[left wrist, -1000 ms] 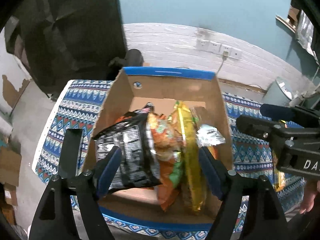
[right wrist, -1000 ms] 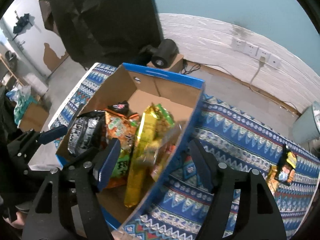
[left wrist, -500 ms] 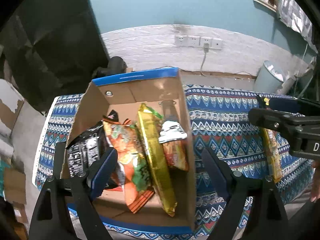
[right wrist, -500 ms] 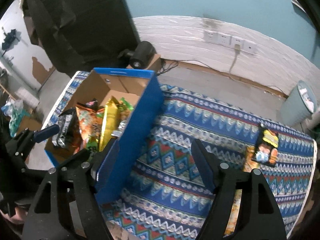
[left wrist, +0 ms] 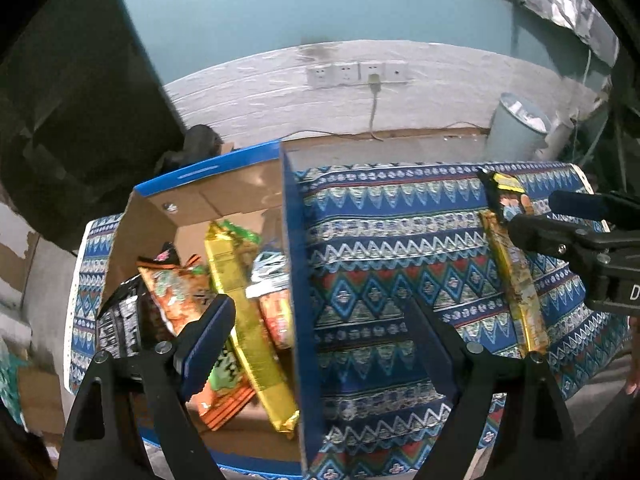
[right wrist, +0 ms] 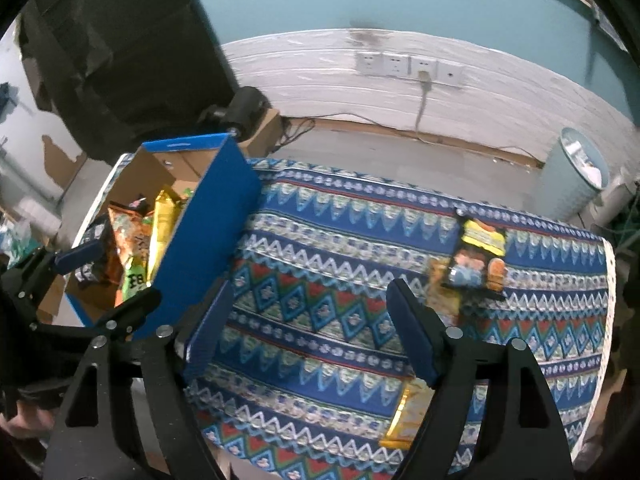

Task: Organize snacks
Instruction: 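Move both tools back over the last yellow stick and black-yellow chip bag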

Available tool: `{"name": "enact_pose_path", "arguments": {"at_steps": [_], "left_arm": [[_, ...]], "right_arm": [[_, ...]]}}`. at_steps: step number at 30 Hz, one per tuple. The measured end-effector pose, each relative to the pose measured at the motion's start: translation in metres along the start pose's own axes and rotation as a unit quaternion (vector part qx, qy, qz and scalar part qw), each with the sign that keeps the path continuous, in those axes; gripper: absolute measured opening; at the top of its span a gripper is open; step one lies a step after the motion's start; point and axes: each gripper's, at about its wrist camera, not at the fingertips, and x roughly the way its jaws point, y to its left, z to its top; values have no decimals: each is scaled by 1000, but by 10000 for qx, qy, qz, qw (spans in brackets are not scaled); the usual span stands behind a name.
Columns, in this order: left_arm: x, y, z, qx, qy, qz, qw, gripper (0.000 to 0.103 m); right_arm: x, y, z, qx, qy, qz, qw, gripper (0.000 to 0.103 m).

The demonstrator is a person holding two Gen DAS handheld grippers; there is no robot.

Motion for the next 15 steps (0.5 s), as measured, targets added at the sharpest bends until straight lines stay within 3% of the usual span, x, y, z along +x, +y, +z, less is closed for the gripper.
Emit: {"name": "enact_pose_path", "arguments": {"at_steps": [15], "left_arm": [[24, -45, 15, 282, 319, -156, 9990, 88]], "right_arm": [[-3, -65, -18, 487, 117, -328, 9982, 79]]}}
